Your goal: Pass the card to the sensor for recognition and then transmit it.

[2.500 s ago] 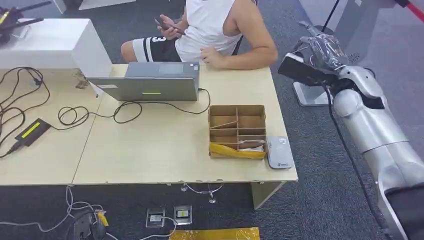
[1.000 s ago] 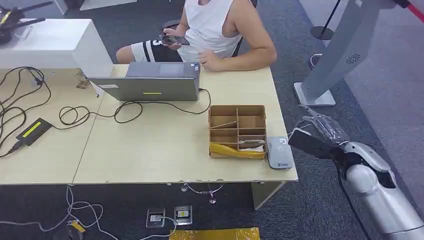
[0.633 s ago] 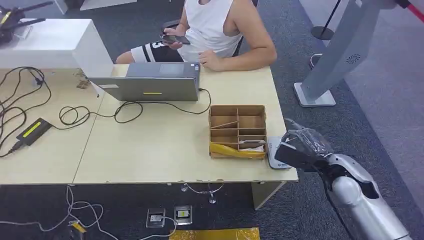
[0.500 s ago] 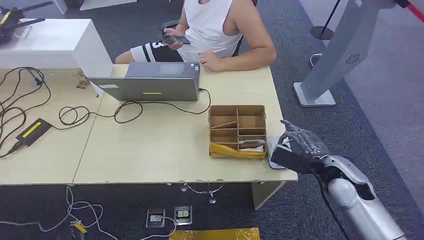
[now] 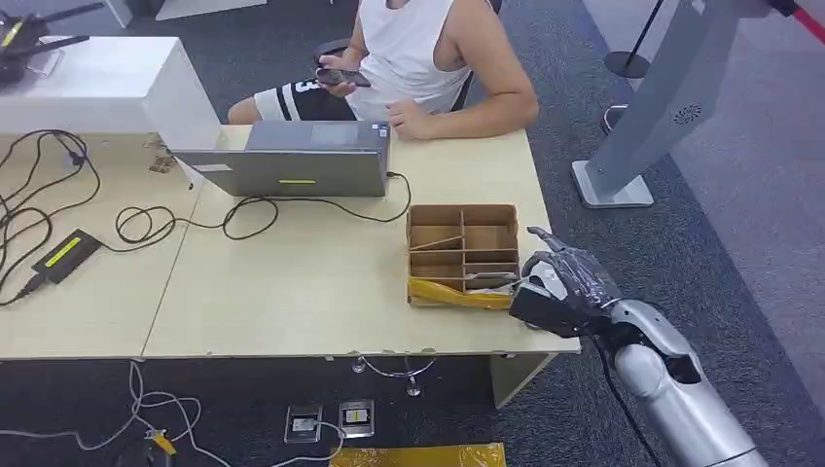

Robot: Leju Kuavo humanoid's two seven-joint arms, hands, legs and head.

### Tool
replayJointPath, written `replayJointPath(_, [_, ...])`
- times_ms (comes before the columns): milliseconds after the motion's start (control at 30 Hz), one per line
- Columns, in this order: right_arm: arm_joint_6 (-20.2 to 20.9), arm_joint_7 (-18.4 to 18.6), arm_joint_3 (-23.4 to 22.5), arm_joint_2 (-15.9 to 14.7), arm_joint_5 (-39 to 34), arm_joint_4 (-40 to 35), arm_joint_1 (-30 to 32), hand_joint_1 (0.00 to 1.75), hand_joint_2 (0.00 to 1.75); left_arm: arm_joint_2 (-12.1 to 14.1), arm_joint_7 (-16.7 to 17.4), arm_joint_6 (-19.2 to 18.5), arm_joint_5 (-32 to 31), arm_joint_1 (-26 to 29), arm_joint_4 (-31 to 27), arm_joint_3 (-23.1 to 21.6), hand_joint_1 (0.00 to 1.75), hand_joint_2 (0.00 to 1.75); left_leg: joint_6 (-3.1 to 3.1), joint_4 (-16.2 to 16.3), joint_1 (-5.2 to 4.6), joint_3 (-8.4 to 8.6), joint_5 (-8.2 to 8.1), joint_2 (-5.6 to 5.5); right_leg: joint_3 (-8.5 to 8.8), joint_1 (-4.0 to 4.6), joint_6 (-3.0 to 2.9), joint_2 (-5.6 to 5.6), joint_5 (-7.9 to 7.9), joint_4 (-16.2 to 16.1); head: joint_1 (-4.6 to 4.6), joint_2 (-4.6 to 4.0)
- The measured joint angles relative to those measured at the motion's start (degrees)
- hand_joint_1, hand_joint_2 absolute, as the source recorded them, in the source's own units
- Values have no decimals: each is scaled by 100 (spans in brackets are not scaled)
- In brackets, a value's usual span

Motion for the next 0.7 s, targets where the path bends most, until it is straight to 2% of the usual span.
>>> replayJointPath(367, [-413,-116,-111,74,48,788,-147,175,175,17,-179,-149,301,-200,527,-238,0,0,0,0,0,1,0,0,-1,0,0,1,0,-1,-2,0])
replayJointPath(700, [-529,-96,-424,-77,-39,1132,-181,175,175,70,-194,-192,566,-309,900,-409,0,0,0,1,-1,2,0,0,-1,-1,0,2,0,-1,-4,-2])
